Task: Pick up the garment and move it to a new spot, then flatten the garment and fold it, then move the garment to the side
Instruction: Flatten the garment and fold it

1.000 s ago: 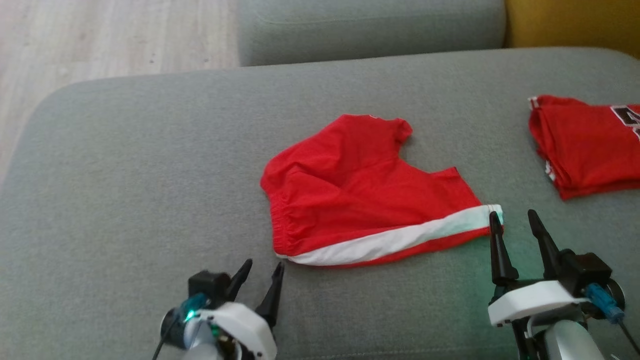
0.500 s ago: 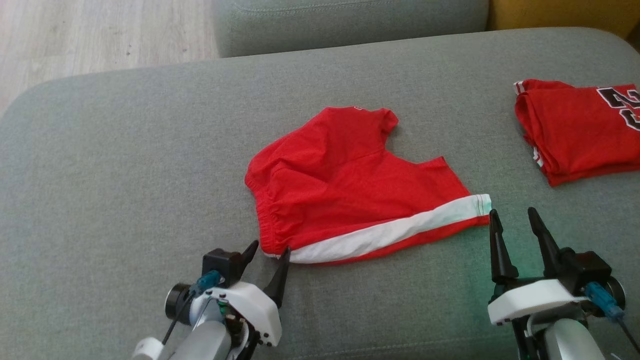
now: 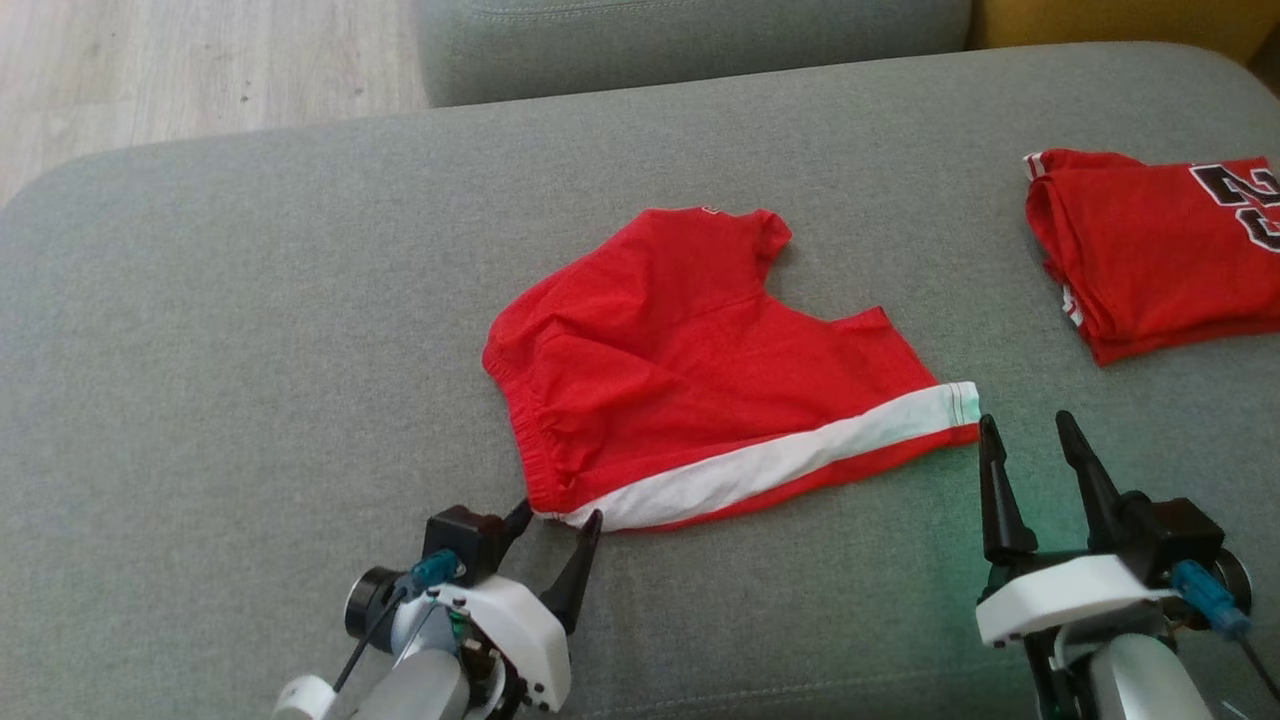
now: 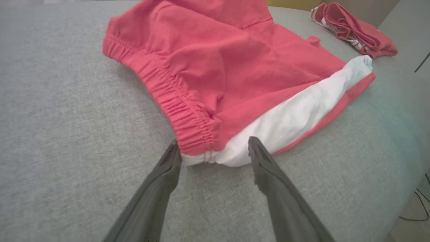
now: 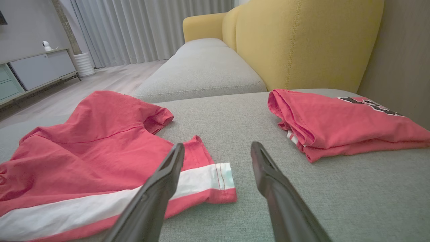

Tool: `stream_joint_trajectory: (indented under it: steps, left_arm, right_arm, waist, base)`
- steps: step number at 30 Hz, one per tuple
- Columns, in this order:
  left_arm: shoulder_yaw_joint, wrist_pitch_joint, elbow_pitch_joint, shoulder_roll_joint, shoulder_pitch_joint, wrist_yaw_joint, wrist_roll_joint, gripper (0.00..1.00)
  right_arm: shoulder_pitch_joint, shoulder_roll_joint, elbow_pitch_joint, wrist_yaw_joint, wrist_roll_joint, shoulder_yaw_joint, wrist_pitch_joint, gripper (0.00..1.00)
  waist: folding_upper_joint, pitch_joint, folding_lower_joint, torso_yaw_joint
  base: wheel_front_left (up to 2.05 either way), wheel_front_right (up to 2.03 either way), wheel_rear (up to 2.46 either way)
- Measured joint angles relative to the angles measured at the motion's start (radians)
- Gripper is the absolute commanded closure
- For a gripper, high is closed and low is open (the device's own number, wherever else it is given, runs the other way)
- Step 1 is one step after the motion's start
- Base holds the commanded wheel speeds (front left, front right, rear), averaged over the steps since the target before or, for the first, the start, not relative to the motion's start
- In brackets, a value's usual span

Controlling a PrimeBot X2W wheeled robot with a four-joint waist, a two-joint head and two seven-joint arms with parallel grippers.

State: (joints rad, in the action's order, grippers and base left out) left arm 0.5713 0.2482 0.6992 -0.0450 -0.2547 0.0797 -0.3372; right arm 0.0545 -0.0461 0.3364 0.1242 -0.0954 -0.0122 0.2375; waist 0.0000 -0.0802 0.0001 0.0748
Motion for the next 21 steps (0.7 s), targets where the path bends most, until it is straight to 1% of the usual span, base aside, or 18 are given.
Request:
stream_joint_trajectory:
  steps: [4, 7, 9, 10, 11, 12, 13, 14, 21]
  left_arm:
    - [0.003, 0.000, 0.018, 0.000, 0.000, 0.008, -0.001, 0.00]
    - [0.005, 0.000, 0.024, 0.000, 0.000, 0.009, -0.001, 0.16]
    - [0.005, 0.000, 0.025, 0.000, -0.002, 0.009, -0.001, 0.37]
    - [0.005, 0.000, 0.025, 0.000, -0.003, 0.009, -0.001, 0.54]
    - [0.005, 0.000, 0.025, 0.000, -0.005, 0.009, -0.001, 0.62]
    - [0.006, 0.000, 0.023, 0.000, -0.007, 0.010, -0.001, 0.75]
    - [0.007, 0.000, 0.023, 0.000, -0.008, 0.010, -0.001, 0.90]
    - [0.008, 0.000, 0.023, 0.000, -0.010, 0.010, -0.001, 1.00]
    - [0.004, 0.000, 0.007, 0.000, -0.016, 0.009, -0.001, 1.00]
  right_arm:
    - [0.002, 0.000, 0.000, 0.000, 0.000, 0.000, 0.000, 0.00]
    - [0.005, 0.000, 0.000, 0.000, 0.000, 0.000, 0.000, 0.00]
    - [0.009, 0.000, 0.000, 0.000, 0.000, -0.001, 0.000, 0.00]
    - [0.013, 0.000, 0.000, 0.000, 0.000, -0.001, 0.000, 0.00]
    - [0.018, 0.000, 0.000, 0.000, 0.000, -0.002, 0.000, 0.00]
    - [0.021, 0.000, -0.001, 0.000, 0.000, -0.002, 0.000, 0.00]
    - [0.022, 0.000, -0.001, 0.000, 0.000, -0.002, 0.000, 0.00]
    - [0.022, 0.000, -0.001, 0.000, 0.000, -0.002, 0.000, 0.00]
    - [0.022, 0.000, 0.000, 0.000, 0.006, -0.017, 0.000, 0.00]
  waist:
    - [0.0000, -0.006, 0.0000, 0.002]
    - [0.0000, -0.011, 0.0000, 0.005]
    - [0.0000, -0.014, 0.0000, 0.006]
    - [0.0000, -0.016, 0.0000, 0.007]
    - [0.0000, -0.017, 0.0000, 0.008]
    - [0.0000, -0.019, 0.0000, 0.009]
    - [0.0000, -0.020, 0.0000, 0.010]
    - [0.0000, -0.021, 0.0000, 0.011]
    - [0.0000, -0.026, 0.0000, 0.013]
  base:
    - [0.00, 0.00, 0.00]
    - [0.00, 0.00, 0.00]
    - [0.00, 0.00, 0.00]
    - [0.00, 0.00, 0.00]
    - [0.00, 0.00, 0.00]
    - [0.00, 0.00, 0.00]
    - [0.00, 0.00, 0.00]
    - [0.00, 0.00, 0.00]
    - [0.00, 0.00, 0.00]
